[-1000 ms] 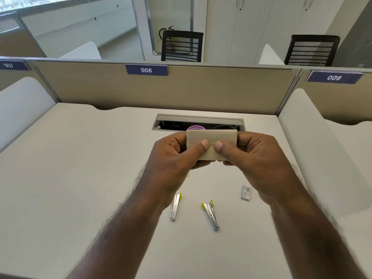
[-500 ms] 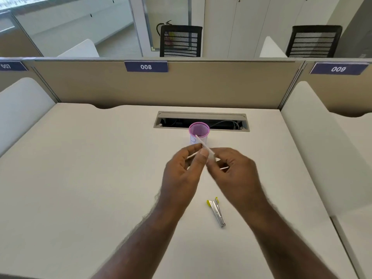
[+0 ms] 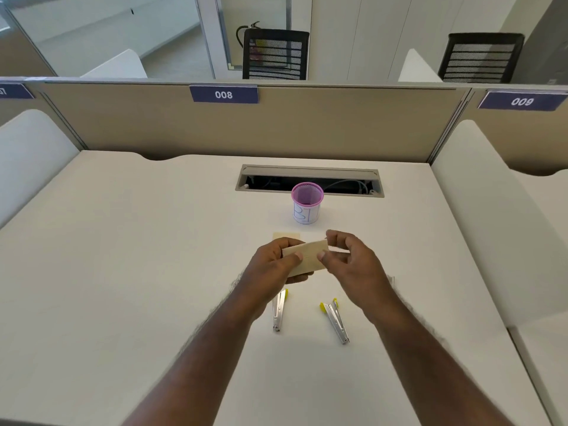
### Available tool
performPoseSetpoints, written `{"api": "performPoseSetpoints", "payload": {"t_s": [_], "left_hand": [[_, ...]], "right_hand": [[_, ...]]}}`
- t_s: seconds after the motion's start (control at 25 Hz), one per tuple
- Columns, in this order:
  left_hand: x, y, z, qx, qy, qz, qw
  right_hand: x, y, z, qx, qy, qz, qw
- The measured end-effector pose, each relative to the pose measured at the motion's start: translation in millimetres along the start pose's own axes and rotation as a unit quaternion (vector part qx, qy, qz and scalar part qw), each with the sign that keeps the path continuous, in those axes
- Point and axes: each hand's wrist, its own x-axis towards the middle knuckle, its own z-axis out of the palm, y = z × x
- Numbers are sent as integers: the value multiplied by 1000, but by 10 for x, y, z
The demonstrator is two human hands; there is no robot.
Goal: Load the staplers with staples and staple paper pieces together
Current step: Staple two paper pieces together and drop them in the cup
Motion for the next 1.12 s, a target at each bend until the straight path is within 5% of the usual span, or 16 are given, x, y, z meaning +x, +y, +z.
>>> {"api": "performPoseSetpoints", "payload": {"t_s": [0.2,0.28,0.36,0.48,0.56,0.72,1.12], "left_hand": [[282,-240,-161,22,6,17,1000],[470,-443,-278,129,72,53,988],[653,-704,-416,310,136,93,936],[872,-1150,-624,484,129,54,864],[994,-1394,-759,564,105,9,819],[1099,-1648,-914,629,86,-12,773],[1148,-1893,-997,622,96,39,776]], "right_hand": [[241,214,82,67,-15,49,996],[378,302,92,79,15,48,996],[566,378,81,59,60,50,995],[879,442,67,-93,114,15,989],[1075,400,89,-214,131,-52,966],[1499,208,185,-279,152,-135,939],[2206,259,509,-522,143,-119,832]]}}
